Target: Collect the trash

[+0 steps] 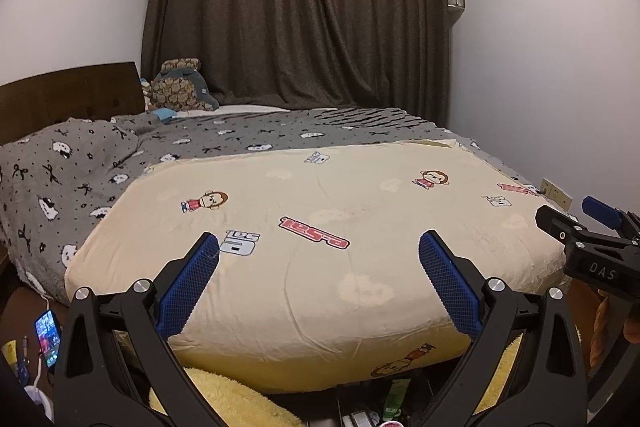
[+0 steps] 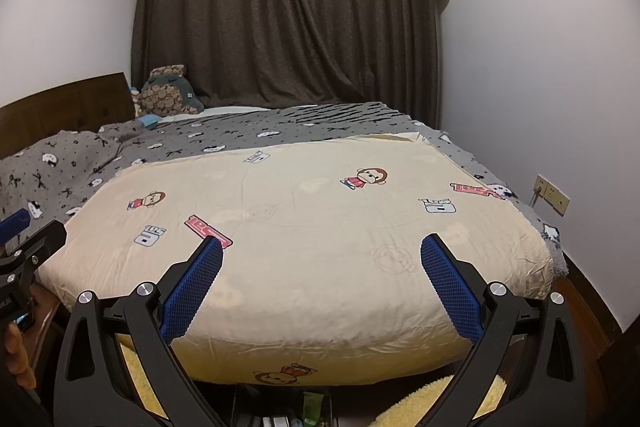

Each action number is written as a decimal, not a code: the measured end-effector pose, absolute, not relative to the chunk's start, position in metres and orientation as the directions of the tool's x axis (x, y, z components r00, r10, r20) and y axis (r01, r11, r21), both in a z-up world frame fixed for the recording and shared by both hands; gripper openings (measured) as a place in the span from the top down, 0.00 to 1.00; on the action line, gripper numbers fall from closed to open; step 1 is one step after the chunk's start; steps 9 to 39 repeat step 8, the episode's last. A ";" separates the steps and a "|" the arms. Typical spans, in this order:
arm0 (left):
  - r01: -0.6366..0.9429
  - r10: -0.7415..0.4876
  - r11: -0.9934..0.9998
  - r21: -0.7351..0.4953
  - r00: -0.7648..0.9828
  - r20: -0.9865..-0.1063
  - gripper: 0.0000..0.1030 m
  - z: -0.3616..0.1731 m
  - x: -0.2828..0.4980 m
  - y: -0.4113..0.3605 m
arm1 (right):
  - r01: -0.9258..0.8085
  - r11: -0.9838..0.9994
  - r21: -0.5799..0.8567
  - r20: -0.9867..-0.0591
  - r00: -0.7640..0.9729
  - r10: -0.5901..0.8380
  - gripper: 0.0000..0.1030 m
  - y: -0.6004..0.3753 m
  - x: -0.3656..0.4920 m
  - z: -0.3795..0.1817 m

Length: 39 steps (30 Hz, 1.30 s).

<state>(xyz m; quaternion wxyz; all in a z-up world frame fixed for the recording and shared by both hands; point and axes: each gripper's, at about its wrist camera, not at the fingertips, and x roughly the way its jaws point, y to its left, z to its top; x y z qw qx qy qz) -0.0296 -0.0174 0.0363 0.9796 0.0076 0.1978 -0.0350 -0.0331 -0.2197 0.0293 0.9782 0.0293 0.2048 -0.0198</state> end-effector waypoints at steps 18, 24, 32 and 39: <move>0.104 -0.106 0.994 -0.027 0.909 -0.403 0.08 0.036 -0.029 -0.015 | 0.051 0.997 0.049 -0.401 0.915 -0.027 0.03 -0.220 -0.033 0.029; 0.104 -0.106 0.994 -0.027 0.909 -0.403 0.08 0.036 -0.029 -0.015 | 0.051 0.997 0.049 -0.401 0.915 -0.027 0.03 -0.220 -0.033 0.029; 0.104 -0.106 0.994 -0.027 0.909 -0.403 0.08 0.036 -0.029 -0.015 | 0.051 0.997 0.049 -0.401 0.915 -0.027 0.03 -0.220 -0.033 0.029; 0.104 -0.106 0.994 -0.027 0.909 -0.403 0.08 0.036 -0.029 -0.015 | 0.051 0.997 0.049 -0.401 0.915 -0.027 0.03 -0.220 -0.033 0.029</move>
